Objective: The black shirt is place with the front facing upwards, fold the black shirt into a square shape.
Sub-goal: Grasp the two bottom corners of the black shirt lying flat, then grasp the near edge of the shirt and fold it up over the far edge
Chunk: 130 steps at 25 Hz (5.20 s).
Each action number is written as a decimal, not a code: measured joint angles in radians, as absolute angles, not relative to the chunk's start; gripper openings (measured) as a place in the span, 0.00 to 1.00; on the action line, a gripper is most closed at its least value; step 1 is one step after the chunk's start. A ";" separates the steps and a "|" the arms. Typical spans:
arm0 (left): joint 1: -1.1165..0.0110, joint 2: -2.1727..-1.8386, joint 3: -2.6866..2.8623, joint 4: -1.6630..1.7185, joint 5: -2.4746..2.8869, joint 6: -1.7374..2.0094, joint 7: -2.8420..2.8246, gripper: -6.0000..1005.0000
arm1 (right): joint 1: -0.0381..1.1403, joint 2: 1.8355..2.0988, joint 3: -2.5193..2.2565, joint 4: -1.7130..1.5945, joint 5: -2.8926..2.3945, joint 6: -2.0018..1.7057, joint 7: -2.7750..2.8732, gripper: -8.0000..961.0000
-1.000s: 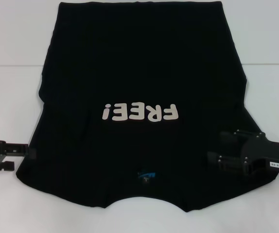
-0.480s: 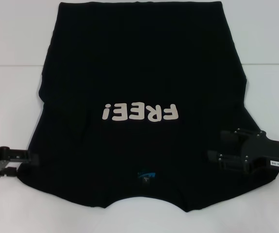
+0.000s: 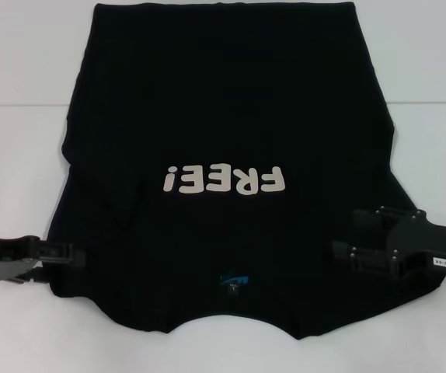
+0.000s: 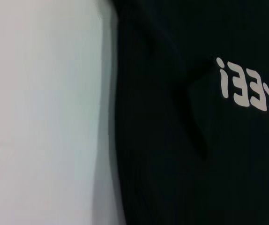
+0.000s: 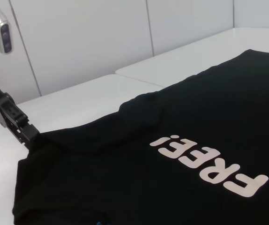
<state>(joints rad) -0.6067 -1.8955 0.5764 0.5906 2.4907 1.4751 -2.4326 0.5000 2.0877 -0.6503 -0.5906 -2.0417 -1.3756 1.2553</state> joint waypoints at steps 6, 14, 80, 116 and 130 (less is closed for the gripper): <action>-0.609 -1.894 0.584 0.596 2.492 1.451 -2.432 0.85 | 0.498 2.087 -0.645 -0.592 -2.042 -1.383 1.258 0.83; -0.610 -1.894 0.596 0.597 2.502 1.428 -2.437 0.67 | 0.501 2.085 -0.633 -0.592 -2.042 -1.388 1.259 0.83; -0.643 -1.855 0.643 0.637 2.516 1.456 -2.442 0.05 | 0.793 1.982 -0.680 -0.796 -2.867 -1.458 2.344 0.83; -0.652 -1.857 0.643 0.637 2.516 1.456 -2.439 0.05 | 0.847 2.011 -0.726 -0.690 -2.850 -1.433 2.326 0.83; -0.655 -1.856 0.643 0.637 2.511 1.456 -2.434 0.05 | 0.876 2.021 -0.733 -0.673 -2.830 -1.456 2.320 0.79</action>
<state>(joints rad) -0.6550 -1.8561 0.6428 0.6365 2.5108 1.4558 -2.4345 0.8758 2.0213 -0.7329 -0.6734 -2.8302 -1.4564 2.3199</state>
